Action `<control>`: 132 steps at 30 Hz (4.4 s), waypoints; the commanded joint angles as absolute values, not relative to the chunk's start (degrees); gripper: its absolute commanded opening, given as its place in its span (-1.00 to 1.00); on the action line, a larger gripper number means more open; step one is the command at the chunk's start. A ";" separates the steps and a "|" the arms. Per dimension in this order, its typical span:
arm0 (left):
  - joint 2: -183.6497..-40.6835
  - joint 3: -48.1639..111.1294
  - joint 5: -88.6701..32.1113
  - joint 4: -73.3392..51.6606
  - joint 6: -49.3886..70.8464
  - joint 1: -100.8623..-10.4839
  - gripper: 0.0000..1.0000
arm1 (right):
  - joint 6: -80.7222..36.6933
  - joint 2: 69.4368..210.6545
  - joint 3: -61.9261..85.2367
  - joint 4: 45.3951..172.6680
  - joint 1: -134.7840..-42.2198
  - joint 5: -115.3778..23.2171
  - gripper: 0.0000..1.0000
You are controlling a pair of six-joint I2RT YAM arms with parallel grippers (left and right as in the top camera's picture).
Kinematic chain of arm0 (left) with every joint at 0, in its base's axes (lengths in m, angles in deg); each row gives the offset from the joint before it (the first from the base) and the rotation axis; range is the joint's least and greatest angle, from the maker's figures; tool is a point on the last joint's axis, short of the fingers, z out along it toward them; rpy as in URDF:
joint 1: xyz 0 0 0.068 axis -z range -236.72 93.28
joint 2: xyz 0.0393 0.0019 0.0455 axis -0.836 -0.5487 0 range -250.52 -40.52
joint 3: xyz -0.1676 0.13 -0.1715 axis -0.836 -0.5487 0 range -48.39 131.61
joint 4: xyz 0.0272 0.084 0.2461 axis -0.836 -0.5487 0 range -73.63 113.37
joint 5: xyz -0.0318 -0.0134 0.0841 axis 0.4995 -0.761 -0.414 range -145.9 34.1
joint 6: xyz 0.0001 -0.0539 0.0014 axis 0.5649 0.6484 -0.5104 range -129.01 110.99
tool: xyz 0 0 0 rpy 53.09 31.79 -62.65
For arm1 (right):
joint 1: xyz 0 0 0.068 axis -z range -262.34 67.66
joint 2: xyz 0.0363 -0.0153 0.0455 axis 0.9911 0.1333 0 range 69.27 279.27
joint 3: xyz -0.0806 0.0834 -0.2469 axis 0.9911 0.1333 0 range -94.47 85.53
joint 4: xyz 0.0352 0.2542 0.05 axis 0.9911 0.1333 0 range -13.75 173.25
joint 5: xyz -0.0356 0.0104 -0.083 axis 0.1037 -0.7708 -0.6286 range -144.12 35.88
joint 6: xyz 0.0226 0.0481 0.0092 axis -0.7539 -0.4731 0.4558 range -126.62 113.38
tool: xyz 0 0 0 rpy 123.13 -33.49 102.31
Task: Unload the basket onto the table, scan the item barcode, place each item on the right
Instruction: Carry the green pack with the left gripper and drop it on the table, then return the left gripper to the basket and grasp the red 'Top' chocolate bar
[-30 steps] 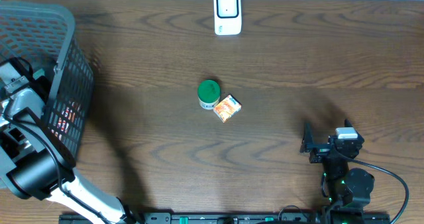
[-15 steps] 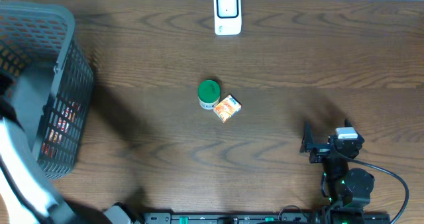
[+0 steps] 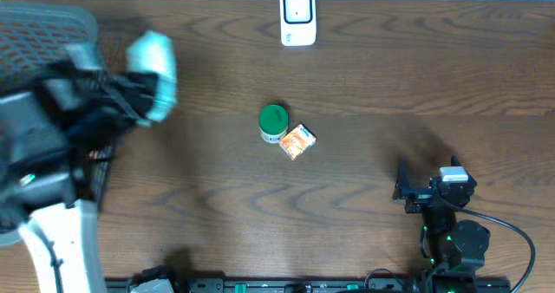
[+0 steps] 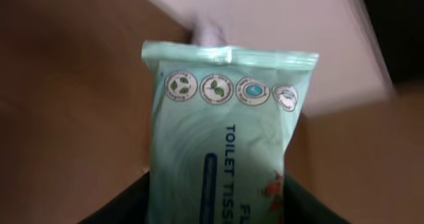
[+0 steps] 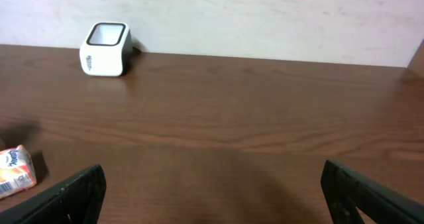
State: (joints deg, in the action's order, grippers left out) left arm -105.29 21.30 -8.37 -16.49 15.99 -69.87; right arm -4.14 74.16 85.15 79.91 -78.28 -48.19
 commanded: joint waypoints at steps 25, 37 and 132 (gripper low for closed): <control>-142.14 19.20 8.20 2.13 34.00 -28.91 0.07 | -4.86 74.11 85.21 80.10 -78.68 -48.26 0.98; -146.91 19.20 4.62 12.60 41.32 -27.86 0.10 | -4.86 74.11 85.21 80.10 -78.68 -48.26 0.98; -155.39 42.52 -55.03 -36.79 65.93 -96.69 0.96 | -4.86 74.11 85.21 80.10 -78.68 -48.26 0.99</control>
